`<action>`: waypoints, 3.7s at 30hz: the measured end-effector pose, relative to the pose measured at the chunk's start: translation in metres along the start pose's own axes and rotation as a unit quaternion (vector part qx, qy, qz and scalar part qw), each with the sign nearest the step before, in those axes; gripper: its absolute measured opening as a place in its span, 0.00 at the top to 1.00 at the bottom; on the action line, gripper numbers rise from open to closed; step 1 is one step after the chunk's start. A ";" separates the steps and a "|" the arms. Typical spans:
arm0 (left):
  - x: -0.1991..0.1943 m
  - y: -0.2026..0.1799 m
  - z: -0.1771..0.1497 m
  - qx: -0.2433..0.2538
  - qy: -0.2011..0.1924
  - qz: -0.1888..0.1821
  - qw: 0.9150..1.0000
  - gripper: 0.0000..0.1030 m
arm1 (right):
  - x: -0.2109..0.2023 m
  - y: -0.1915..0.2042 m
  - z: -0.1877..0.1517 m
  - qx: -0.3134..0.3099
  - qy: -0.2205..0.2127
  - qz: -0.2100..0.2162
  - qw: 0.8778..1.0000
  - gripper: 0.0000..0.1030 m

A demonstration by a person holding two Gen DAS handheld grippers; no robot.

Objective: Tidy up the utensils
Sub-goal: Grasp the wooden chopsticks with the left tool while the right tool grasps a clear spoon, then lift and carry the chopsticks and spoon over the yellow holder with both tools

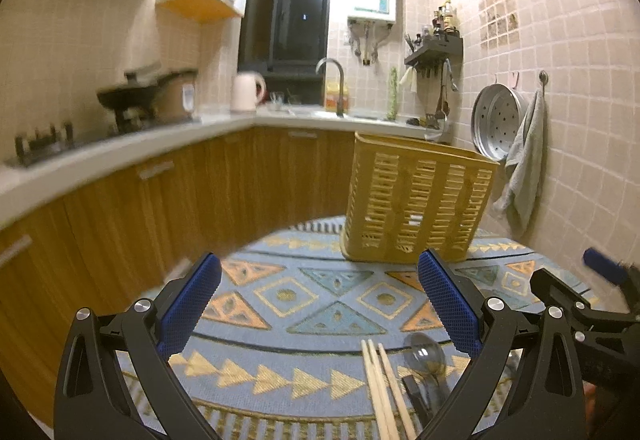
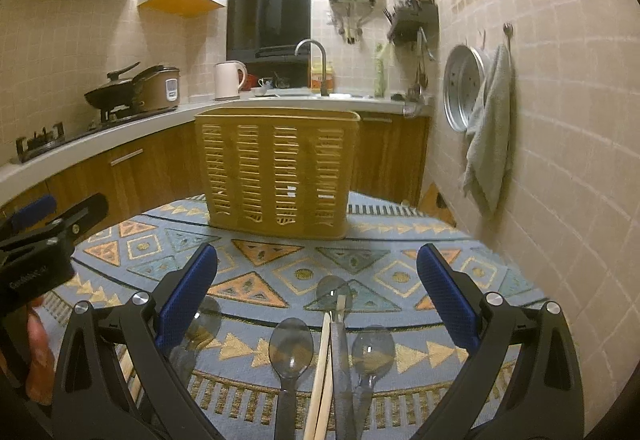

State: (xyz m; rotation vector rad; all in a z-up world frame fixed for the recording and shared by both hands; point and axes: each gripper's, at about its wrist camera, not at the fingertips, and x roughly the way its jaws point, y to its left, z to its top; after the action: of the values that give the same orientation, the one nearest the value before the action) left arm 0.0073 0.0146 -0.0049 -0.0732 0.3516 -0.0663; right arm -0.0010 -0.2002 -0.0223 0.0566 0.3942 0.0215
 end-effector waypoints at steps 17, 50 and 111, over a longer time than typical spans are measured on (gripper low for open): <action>0.028 0.015 -0.002 -0.015 0.234 -0.131 0.963 0.52 | 0.020 -0.026 0.024 0.043 0.138 0.024 0.989 0.44; 0.061 -0.048 -0.045 0.165 0.376 -0.058 0.910 0.73 | 0.048 -0.059 0.023 0.036 0.290 0.036 0.956 0.51; 0.041 -0.014 0.128 -0.016 0.094 -0.154 0.983 0.91 | 0.044 -0.003 0.113 0.024 0.210 0.238 0.948 0.91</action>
State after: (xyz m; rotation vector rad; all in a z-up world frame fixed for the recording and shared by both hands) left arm 0.0890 0.0048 0.1018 -0.1546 0.5284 -0.3759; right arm 0.0828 -0.2078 0.0651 0.1977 0.8003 0.5088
